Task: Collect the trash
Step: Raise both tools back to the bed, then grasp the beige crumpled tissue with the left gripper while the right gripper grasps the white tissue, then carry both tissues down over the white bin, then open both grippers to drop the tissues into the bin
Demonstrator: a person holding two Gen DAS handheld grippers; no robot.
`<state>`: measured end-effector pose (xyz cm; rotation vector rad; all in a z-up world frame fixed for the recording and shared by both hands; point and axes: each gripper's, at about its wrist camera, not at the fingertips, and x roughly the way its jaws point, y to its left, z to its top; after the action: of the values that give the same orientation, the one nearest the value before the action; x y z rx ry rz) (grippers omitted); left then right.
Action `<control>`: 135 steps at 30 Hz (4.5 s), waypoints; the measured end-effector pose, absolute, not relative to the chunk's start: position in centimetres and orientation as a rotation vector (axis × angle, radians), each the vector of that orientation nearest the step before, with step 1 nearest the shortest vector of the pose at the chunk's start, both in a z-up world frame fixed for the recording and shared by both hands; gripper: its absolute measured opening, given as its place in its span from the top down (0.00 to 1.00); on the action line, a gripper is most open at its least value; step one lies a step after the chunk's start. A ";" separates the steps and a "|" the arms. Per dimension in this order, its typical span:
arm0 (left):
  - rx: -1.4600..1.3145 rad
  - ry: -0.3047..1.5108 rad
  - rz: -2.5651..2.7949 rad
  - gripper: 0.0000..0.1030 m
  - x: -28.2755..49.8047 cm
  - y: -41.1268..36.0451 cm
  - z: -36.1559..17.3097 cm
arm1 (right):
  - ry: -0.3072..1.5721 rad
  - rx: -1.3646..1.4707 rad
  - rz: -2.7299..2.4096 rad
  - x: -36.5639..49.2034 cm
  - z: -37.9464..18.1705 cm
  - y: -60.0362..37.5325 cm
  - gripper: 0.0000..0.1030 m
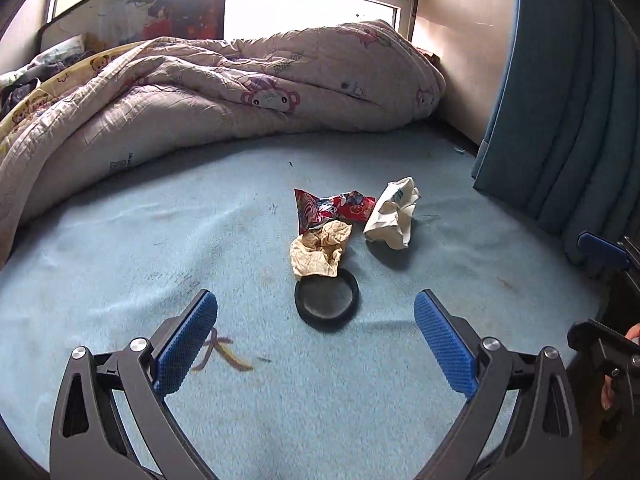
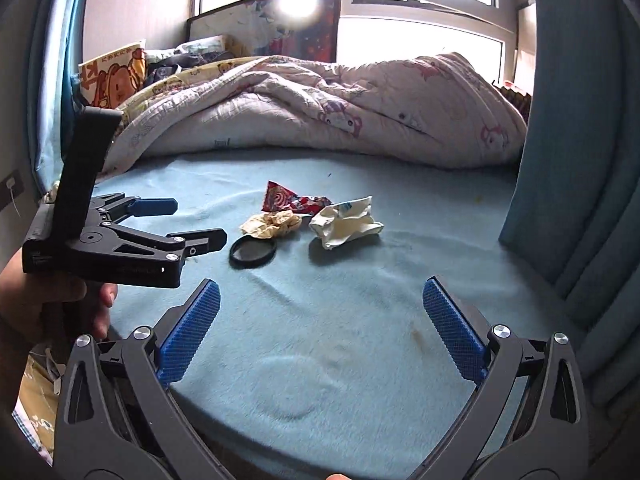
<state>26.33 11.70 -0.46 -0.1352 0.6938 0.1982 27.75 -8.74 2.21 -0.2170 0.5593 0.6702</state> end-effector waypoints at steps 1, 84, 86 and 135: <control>-0.127 0.707 0.202 0.06 27.5 12.0 -0.6 | 0.579 -0.224 0.658 29.1 1.9 -8.3 0.05; -0.211 0.728 0.040 0.76 3.7 2.5 -7.4 | 0.672 -0.211 0.794 8.7 -7.1 -13.7 0.15; -0.219 0.756 0.029 0.76 3.2 2.3 -9.4 | 0.729 -0.233 0.788 8.2 -10.6 -13.6 0.15; -0.264 1.150 -0.008 0.06 14.0 4.0 -36.8 | 1.228 -0.434 0.767 16.4 -38.8 -8.3 0.15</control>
<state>14.03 3.96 -36.79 -0.2636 1.1498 -0.0083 16.44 -8.33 -38.81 -0.4344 1.2278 0.7675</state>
